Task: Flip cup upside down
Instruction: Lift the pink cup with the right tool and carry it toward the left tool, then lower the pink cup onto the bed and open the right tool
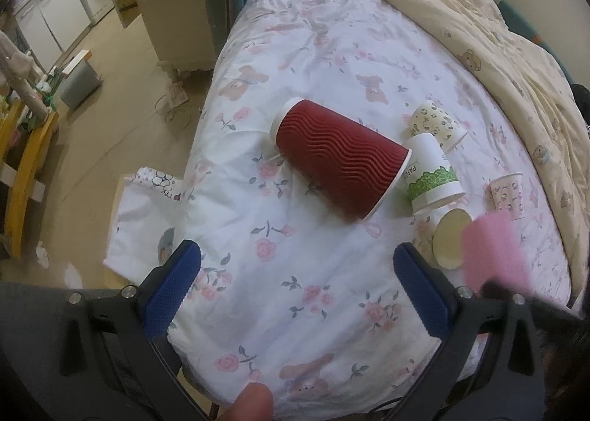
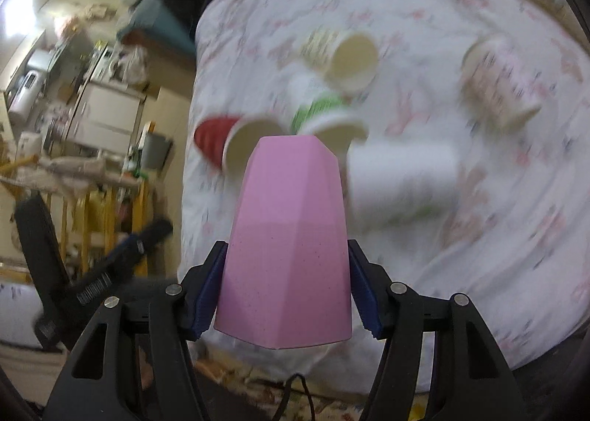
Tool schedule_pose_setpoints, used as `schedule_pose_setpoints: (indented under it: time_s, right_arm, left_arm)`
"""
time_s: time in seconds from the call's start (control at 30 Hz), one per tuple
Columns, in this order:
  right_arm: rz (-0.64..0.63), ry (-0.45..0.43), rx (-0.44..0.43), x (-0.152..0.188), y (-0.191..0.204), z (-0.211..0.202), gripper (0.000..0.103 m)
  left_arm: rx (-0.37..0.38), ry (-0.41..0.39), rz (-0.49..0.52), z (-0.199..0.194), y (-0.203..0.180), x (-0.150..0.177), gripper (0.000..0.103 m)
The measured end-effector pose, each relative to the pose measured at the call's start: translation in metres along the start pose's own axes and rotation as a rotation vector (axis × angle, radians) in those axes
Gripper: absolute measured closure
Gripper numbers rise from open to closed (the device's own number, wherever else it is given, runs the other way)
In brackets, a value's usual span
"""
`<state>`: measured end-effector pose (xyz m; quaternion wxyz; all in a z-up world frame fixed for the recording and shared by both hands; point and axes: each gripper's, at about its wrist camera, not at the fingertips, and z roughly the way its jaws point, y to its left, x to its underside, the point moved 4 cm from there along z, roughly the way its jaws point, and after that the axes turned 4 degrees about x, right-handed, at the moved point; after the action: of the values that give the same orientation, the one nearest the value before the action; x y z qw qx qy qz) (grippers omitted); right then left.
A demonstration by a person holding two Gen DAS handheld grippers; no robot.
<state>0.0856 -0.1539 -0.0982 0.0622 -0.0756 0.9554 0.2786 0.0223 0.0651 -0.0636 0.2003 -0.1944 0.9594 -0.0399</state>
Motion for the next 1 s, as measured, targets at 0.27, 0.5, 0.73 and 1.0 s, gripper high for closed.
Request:
schedule_pose_setpoints:
  time_s: [0.27, 0.5, 0.73, 1.0]
  right_arm:
    - [-0.068, 0.088, 0.085, 0.039, 0.0, 0.06, 0.038]
    - [-0.057, 0.109, 0.126, 0.036, -0.009, 0.074, 0.038]
    - [-0.007, 0.154, 0.098, 0.034, -0.018, 0.075, 0.026]
    - [-0.077, 0.099, 0.071, 0.026, -0.003, 0.032, 0.015]
  left_arm:
    - [0.006, -0.003, -0.009, -0.003, 0.003, 0.002, 0.0]
    - [0.009, 0.005, -0.003, -0.002, 0.002, 0.001, 0.0]
    - [0.012, 0.007, 0.019, -0.001, -0.005, 0.003, 0.0]
    - [0.021, 0.007, 0.015, 0.0, -0.006, 0.004, 0.0]
